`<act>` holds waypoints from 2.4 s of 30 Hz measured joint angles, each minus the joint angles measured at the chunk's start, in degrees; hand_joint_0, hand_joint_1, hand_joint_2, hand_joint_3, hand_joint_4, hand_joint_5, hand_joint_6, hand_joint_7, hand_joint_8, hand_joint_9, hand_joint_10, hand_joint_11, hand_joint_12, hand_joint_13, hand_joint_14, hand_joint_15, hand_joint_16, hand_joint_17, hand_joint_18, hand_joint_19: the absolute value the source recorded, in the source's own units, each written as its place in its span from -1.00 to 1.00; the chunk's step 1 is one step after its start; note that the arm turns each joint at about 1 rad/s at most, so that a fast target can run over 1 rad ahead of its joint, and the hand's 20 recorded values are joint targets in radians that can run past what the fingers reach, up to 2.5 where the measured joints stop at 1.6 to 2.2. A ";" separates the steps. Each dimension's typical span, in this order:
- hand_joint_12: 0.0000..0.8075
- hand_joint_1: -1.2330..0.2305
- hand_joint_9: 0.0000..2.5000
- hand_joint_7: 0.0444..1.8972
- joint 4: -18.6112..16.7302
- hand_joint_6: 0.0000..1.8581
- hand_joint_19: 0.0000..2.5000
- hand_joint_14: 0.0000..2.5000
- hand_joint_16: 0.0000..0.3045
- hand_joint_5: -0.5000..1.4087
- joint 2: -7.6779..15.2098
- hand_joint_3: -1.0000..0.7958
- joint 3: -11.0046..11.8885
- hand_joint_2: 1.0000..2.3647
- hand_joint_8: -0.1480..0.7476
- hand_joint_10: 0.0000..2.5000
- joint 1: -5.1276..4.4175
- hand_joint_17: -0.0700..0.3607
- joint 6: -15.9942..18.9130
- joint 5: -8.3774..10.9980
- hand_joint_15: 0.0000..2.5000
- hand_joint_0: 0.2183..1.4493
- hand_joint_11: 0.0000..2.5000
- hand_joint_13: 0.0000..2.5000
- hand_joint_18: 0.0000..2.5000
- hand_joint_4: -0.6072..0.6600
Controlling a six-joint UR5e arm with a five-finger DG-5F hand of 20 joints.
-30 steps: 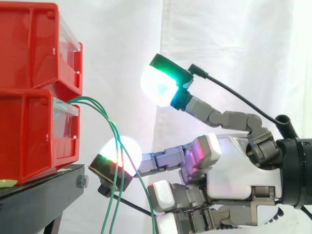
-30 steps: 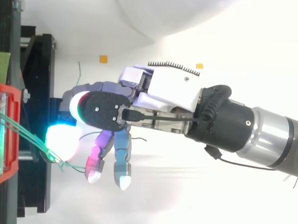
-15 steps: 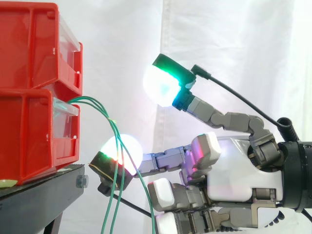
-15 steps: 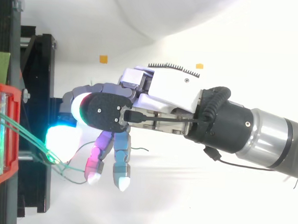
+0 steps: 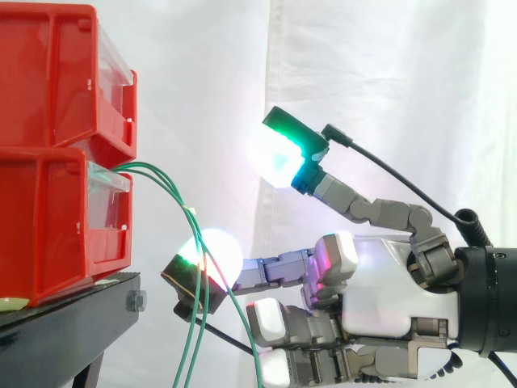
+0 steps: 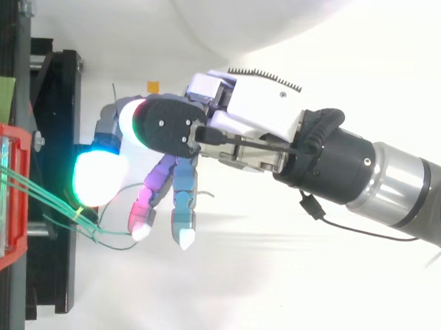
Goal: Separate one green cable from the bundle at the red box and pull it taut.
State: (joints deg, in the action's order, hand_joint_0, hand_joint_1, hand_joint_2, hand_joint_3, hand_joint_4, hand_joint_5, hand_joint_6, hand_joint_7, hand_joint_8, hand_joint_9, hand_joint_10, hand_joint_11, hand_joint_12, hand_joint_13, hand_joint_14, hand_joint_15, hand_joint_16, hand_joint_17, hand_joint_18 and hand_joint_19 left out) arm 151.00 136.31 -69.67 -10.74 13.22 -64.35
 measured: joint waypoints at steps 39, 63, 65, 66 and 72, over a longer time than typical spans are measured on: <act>0.10 0.18 0.14 0.11 -3.97 -0.46 -0.82 -0.99 -0.27 -0.43 2.48 -0.44 3.25 -1.00 0.09 -1.00 -1.75 0.49 -21.39 1.00 -0.76 -0.83 -0.91 -0.17 -0.04 0.51; 0.02 0.10 0.23 0.16 2.67 -0.46 -0.80 -0.99 -0.32 -0.41 1.83 -0.44 5.93 -1.00 0.00 -1.00 -3.19 0.40 -19.07 0.96 -0.75 -0.75 -0.89 -0.13 -0.07 0.36; 0.00 0.09 0.24 0.16 3.81 -0.46 -0.80 -0.99 -0.33 -0.40 1.50 -0.44 5.98 -1.00 -0.01 -0.99 -3.26 0.39 -18.99 0.91 -0.75 -0.74 -0.88 -0.12 -0.07 0.34; 0.00 0.09 0.25 0.17 4.07 -0.46 -0.79 -0.99 -0.33 -0.40 1.39 -0.44 5.98 -1.00 -0.01 -0.99 -3.28 0.39 -18.97 0.89 -0.75 -0.74 -0.88 -0.11 -0.06 0.32; 0.00 0.09 0.26 0.17 5.88 -0.46 -0.80 -0.99 -0.33 -0.40 0.26 -0.44 6.00 -1.00 -0.02 -0.99 -3.31 0.39 -19.00 0.92 -0.75 -0.73 -0.88 -0.10 -0.06 0.33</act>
State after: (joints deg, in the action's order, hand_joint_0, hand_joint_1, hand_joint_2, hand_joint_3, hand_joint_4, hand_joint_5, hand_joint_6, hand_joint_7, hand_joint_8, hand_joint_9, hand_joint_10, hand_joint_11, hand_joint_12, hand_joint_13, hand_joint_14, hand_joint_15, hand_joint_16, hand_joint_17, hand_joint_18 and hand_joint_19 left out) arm 156.88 136.56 -63.67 -14.05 -5.79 -63.42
